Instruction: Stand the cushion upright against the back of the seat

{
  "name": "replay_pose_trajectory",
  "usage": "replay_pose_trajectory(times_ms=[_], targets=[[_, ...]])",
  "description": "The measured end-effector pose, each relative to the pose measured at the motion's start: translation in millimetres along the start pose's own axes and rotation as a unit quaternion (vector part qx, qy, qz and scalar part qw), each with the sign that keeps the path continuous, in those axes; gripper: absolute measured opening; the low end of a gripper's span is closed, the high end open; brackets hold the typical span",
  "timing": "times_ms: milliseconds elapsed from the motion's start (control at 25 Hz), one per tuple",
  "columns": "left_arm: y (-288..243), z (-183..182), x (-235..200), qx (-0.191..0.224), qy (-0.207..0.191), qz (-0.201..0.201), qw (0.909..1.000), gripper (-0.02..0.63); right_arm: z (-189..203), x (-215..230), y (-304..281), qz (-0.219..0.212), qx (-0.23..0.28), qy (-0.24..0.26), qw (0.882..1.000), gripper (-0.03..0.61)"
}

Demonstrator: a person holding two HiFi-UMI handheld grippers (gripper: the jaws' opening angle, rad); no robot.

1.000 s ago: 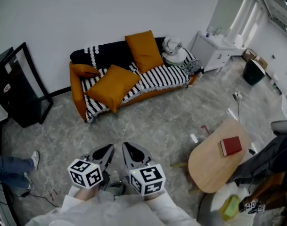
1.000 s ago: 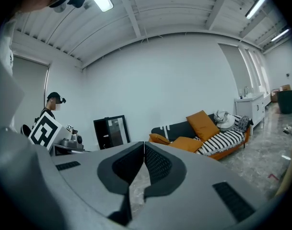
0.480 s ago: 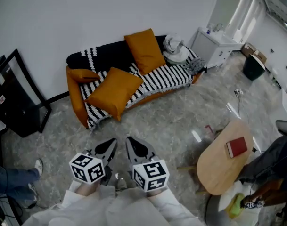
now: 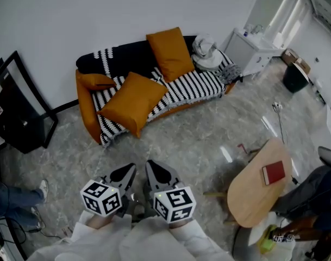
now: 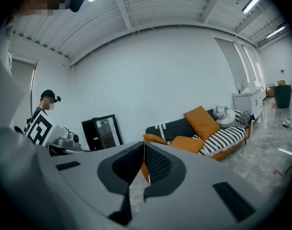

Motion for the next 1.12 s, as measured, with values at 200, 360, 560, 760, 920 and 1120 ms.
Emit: replay_pose_trajectory(times_ms=[200,360,560,760,920,1120], targets=[[-13,-3,-23,0.004,0.025,-0.021,0.9994,0.008,-4,10,-31,-0.020,-0.015,0.006,1.000,0.012],[-37,-10,-37,0.001,0.031,-0.031,0.9990,0.008,-12,33,-52,-0.023,-0.019,0.004,1.000,0.013],[-87,-30,-55,0.000,0.029,-0.037,0.9989,0.008,-37,76,-94,-0.036,-0.021,0.010,0.999,0.013],[-135,-69,-74,0.013,0.014,-0.047,0.9987,0.008,-70,113,-140,-0.055,-0.015,0.015,0.998,0.013],[-162,-92,-89,0.028,0.010,-0.065,0.9975,0.008,-91,138,-166,-0.067,-0.005,0.018,0.998,0.013],[-193,-111,-99,0.039,0.015,-0.081,0.9959,0.008,-109,170,-187,-0.079,-0.006,0.023,0.997,0.013]])
Point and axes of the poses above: the fingertips, and each gripper's own axes: y backward along the fingers, x to its right, z out of its underside, the point moved 8 cm from there along y, backward along the fingers, and after that the axes turned 3 degrees about z, right-handed, at the moved point
